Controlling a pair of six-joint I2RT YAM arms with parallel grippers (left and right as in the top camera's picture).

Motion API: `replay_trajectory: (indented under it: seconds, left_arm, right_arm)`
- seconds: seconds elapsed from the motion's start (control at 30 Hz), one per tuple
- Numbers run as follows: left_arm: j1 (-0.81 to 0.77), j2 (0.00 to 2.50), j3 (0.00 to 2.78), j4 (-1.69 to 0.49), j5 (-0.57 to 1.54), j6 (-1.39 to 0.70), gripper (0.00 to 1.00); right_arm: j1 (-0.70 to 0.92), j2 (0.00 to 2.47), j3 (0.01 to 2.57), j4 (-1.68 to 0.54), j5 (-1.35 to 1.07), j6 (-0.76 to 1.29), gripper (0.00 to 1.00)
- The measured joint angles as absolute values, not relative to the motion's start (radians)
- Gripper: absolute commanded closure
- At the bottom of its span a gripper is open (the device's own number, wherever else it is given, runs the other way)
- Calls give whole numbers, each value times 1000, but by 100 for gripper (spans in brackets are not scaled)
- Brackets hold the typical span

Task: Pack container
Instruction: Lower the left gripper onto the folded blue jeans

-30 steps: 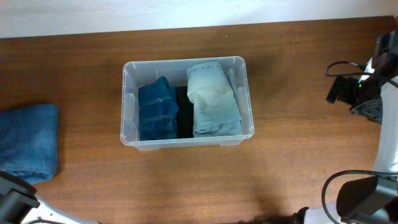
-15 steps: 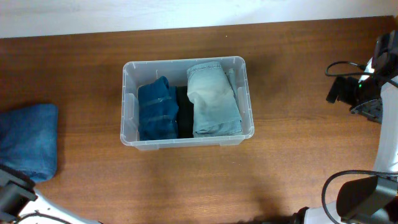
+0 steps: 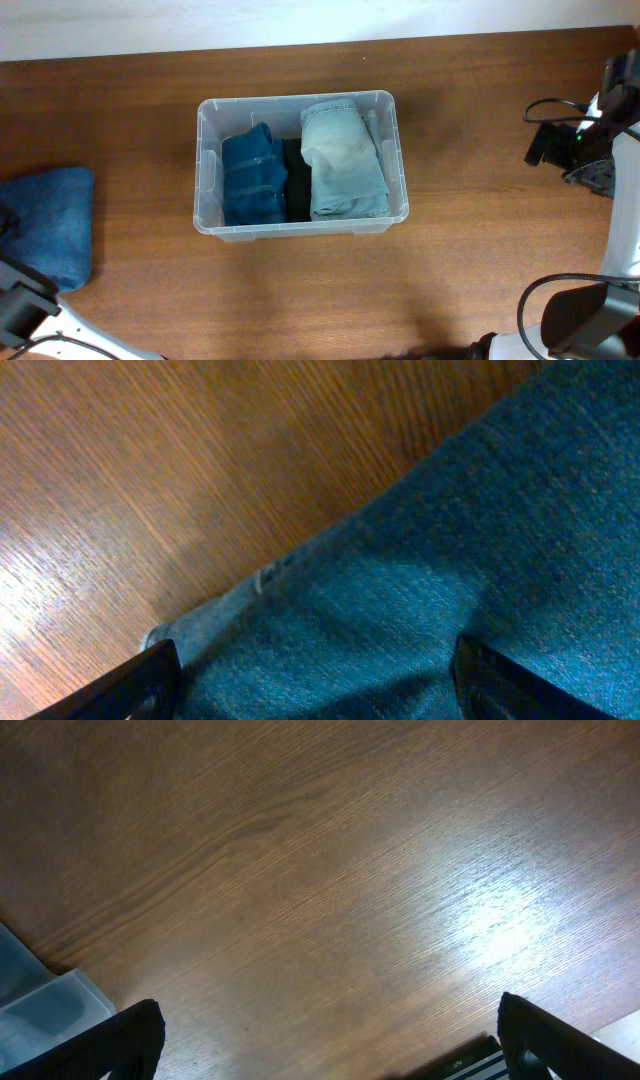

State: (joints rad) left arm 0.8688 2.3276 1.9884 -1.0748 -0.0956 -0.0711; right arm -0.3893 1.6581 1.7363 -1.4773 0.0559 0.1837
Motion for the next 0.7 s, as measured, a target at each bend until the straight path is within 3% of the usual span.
replay_trajectory:
  seconds: [0.7]
  left_arm:
    - [601,2253,1810,-985,-108,-75,15]
  right_arm:
    - [-389,1658,1736,-1477,56,184,2]
